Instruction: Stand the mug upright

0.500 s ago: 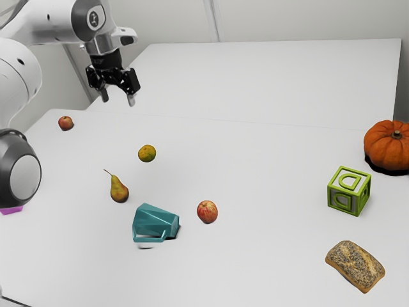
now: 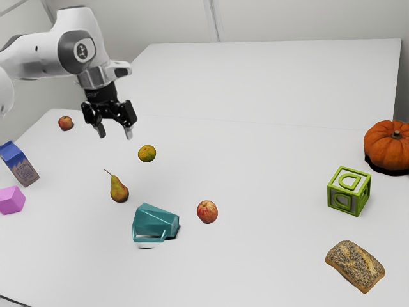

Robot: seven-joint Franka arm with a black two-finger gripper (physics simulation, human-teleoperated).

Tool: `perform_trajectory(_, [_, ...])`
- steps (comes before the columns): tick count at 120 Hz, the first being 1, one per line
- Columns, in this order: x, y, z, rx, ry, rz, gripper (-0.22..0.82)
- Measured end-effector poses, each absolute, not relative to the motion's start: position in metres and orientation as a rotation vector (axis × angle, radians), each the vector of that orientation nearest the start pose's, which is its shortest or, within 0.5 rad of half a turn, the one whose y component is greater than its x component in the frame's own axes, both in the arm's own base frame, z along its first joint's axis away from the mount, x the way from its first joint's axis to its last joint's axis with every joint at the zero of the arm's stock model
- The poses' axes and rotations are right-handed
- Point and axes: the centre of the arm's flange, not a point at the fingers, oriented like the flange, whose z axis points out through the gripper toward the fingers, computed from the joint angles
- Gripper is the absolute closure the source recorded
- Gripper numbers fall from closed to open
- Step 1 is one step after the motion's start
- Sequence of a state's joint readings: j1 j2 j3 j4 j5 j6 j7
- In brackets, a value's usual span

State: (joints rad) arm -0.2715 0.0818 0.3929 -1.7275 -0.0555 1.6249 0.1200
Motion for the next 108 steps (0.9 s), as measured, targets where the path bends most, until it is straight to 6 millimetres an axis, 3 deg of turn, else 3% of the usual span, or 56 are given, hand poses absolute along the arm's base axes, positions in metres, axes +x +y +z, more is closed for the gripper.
perform_trajectory(13, [0.531,0.052,0.513,-3.211,-0.032,0.249,0.0])
perform_trajectory(24, [0.51,0.048,0.498,-3.229,-0.045,0.252,0.0])
perform_trajectory(33, [0.498,0.032,0.487,-3.234,-0.018,0.24,0.0])
perform_trajectory(62, [0.48,0.001,0.439,-3.243,-0.006,0.209,0.0])
perform_trajectory(108, [0.457,-0.006,0.384,-3.277,-0.1,0.169,0.0])
